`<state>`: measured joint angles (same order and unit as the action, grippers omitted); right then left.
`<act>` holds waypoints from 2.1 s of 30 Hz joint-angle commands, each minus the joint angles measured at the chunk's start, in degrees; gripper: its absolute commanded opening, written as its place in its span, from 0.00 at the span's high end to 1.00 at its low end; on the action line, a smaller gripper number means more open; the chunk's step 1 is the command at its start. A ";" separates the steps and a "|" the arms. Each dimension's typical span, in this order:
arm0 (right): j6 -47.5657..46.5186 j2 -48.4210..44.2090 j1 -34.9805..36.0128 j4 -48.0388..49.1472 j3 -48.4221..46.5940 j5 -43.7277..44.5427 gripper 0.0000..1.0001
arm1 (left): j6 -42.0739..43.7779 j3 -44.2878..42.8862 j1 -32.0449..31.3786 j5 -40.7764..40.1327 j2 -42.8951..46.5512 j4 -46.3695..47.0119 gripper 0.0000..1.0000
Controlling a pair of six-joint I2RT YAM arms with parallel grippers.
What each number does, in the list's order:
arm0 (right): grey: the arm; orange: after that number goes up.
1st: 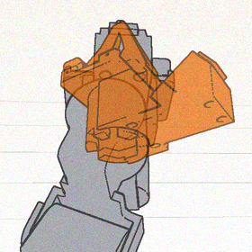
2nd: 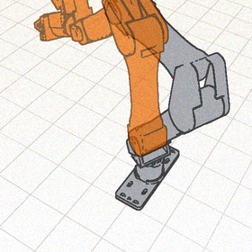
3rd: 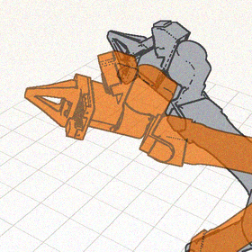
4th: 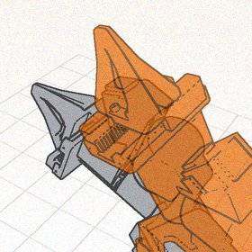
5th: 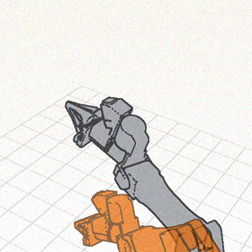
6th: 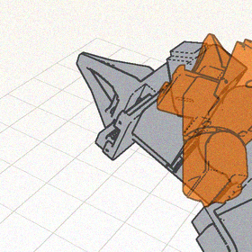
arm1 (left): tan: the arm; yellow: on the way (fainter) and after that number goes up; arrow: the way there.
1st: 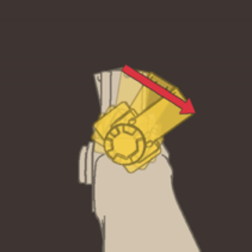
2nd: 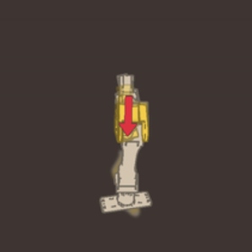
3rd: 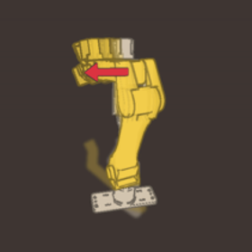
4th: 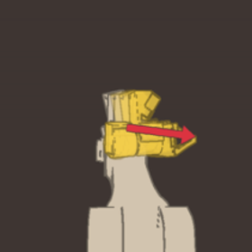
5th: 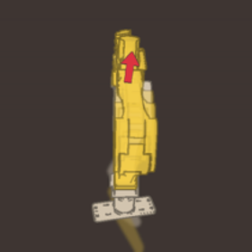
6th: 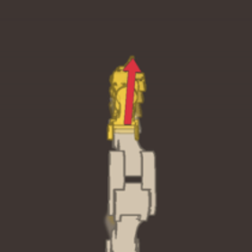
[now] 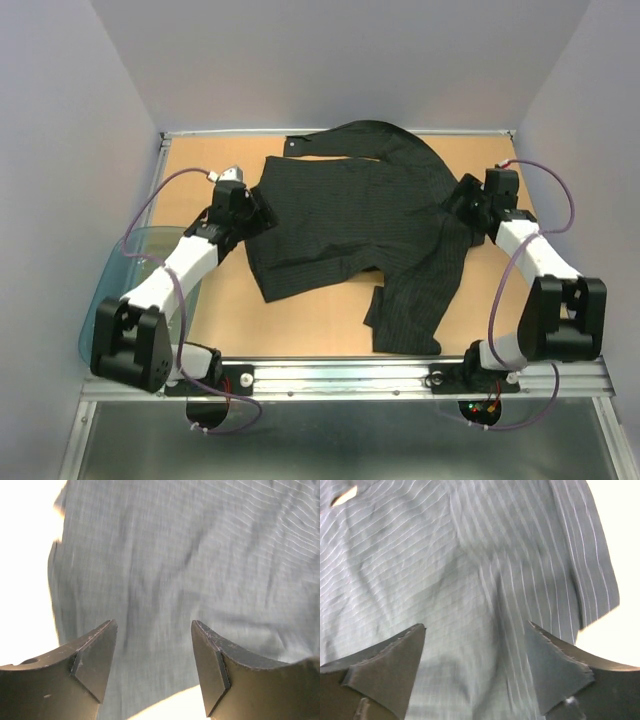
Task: Fold and stack the long sleeve shirts
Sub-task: Flatten the shirt out
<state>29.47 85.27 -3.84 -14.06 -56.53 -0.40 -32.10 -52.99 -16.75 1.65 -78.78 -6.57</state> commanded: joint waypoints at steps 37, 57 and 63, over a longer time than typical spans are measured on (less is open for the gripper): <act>8.06 -5.21 -3.90 -1.85 14.35 5.85 0.14 | -2.46 15.83 -0.82 -0.50 5.57 -11.26 1.00; 8.23 4.46 -10.31 0.70 9.08 8.75 0.86 | 7.22 6.85 7.35 1.25 3.55 -18.83 1.00; 8.14 5.25 -11.46 0.44 5.74 9.98 0.88 | 8.98 4.13 9.02 1.34 0.39 -17.69 1.00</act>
<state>37.80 90.02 -13.93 -13.50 -46.54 6.00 -25.56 -46.52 -9.10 3.11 -77.36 -24.23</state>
